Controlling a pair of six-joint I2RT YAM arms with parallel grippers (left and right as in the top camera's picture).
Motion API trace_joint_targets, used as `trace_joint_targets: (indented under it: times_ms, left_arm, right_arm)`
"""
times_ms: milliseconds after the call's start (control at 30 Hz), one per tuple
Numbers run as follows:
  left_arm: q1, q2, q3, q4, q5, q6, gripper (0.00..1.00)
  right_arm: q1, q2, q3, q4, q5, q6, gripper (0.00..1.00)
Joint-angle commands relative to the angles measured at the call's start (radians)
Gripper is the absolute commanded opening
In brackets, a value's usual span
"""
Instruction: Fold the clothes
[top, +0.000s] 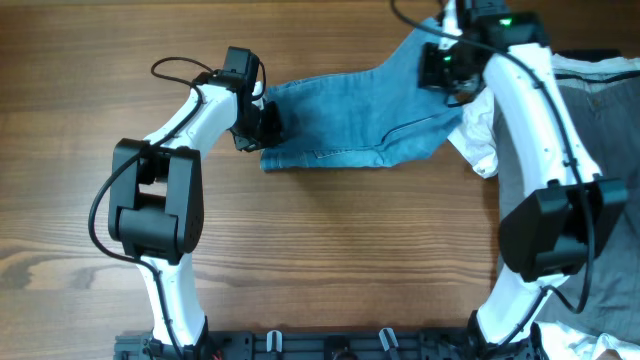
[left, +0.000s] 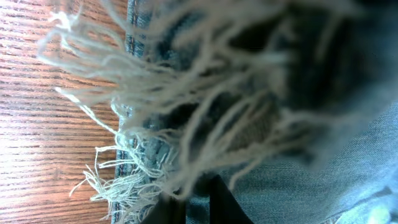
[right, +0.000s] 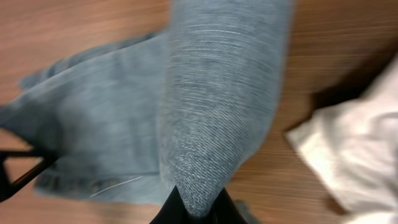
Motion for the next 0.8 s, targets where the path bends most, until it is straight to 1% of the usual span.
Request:
trace_joint_targets:
  times_ms: [0, 33, 67, 167, 200, 233, 267, 333, 433, 500, 533, 567, 600, 633, 700, 767]
  left_arm:
    - [-0.002, 0.061, -0.014, -0.031, 0.082, -0.02, 0.13]
    - [0.002, 0.048, -0.013, -0.029, 0.092, -0.02, 0.14]
    - [0.007, 0.025, -0.013, -0.029, 0.091, -0.02, 0.15]
    - [0.007, 0.01, -0.013, -0.03, 0.091, -0.02, 0.17]
    - [0.007, 0.01, -0.013, -0.031, 0.091, -0.02, 0.17]
    - [0.007, 0.01, -0.013, -0.03, 0.091, -0.02, 0.17]
    - [0.007, 0.01, -0.013, -0.03, 0.09, -0.02, 0.18]
    - [0.007, 0.01, -0.013, -0.031, 0.083, -0.02, 0.19]
    - [0.007, 0.01, -0.013, -0.042, 0.012, -0.021, 0.22]
    - [0.007, 0.01, -0.013, -0.04, 0.004, -0.021, 0.26]
    - [0.007, 0.01, -0.013, -0.037, 0.004, -0.021, 0.27]
    - [0.007, 0.01, -0.013, -0.035, 0.004, -0.02, 0.29]
    - [0.007, 0.01, -0.013, -0.034, 0.004, -0.021, 0.3]
    - [0.007, 0.01, -0.013, -0.034, 0.003, -0.021, 0.31]
    - [0.007, 0.01, -0.013, -0.034, -0.003, -0.02, 0.37]
    - [0.007, 0.01, -0.013, -0.034, -0.008, -0.02, 0.38]
  right_arm:
    - [0.132, -0.034, 0.031, 0.026, -0.049, 0.073, 0.06]
    - [0.157, -0.033, 0.031, 0.03, -0.037, 0.108, 0.06]
    - [0.201, -0.032, 0.03, 0.041, -0.006, 0.147, 0.09]
    - [0.283, -0.018, 0.03, 0.091, 0.047, 0.158, 0.12]
    - [0.299, -0.007, 0.03, 0.093, 0.093, 0.173, 0.1]
    - [0.297, -0.007, 0.03, 0.084, 0.146, 0.173, 0.05]
    - [0.288, -0.01, 0.031, 0.079, 0.186, 0.171, 0.04]
    - [0.236, -0.018, 0.031, 0.043, 0.278, 0.172, 0.04]
    - [0.069, -0.017, 0.031, -0.049, 0.29, 0.173, 0.04]
    - [-0.051, -0.017, 0.03, -0.09, 0.283, 0.199, 0.06]
    - [-0.103, -0.016, 0.03, -0.103, 0.24, 0.192, 0.22]
    - [-0.148, -0.016, 0.03, -0.119, 0.181, 0.16, 0.49]
    - [-0.182, -0.016, 0.03, -0.137, 0.151, 0.134, 0.67]
    - [-0.208, -0.016, 0.03, -0.152, 0.149, 0.135, 0.73]
    - [-0.241, -0.016, 0.03, -0.163, 0.142, 0.13, 0.75]
    - [-0.244, -0.016, 0.03, -0.167, 0.092, 0.063, 0.74]
